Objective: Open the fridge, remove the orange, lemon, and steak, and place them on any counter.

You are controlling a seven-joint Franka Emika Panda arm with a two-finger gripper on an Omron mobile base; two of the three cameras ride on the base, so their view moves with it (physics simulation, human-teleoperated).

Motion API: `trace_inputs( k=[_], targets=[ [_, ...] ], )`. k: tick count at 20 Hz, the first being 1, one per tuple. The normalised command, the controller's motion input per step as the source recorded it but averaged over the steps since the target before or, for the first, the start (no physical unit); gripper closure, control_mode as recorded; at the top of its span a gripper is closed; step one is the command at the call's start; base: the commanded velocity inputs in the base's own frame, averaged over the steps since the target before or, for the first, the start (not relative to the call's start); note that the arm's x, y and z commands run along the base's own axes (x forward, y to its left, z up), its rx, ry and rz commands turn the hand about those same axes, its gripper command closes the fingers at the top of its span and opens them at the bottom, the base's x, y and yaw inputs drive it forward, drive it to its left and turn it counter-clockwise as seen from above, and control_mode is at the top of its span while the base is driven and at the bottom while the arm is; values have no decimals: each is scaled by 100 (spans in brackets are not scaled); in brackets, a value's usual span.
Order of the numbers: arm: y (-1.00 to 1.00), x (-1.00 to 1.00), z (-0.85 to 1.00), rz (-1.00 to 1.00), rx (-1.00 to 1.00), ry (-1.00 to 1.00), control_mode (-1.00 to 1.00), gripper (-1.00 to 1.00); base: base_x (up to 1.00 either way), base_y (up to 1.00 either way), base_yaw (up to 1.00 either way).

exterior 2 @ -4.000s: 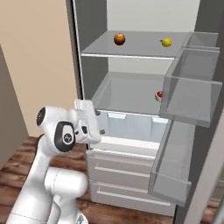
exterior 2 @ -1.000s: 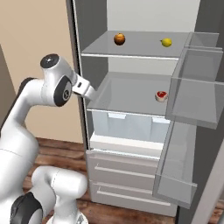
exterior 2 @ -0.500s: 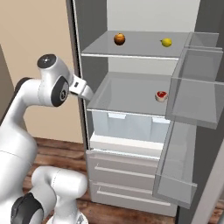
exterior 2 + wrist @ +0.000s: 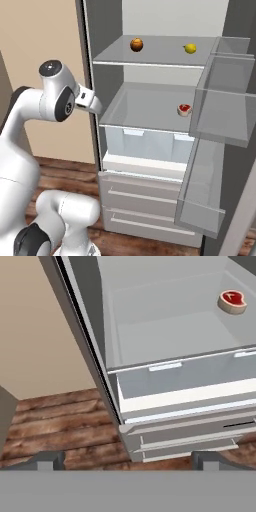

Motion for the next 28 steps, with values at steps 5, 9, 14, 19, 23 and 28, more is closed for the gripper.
trace_inputs(
  k=[5,9,14,19,23,28],
  targets=[
    [17,-11,17,0,-1,0,-100,-100,0,0,0],
    [7,-1,4,-4,0,0,-100,-100,0,0,0],
    [0,0,0,-3,0,0,-100,-100,0,0,0],
    [0,0,0,0,0,0,-100,-100,0,0,0],
    [0,-1,0,0,0,0,100,-100,-17,-3,-6],
    [0,0,0,0,0,0,100,-100,-10,-27,-13]
  ],
)
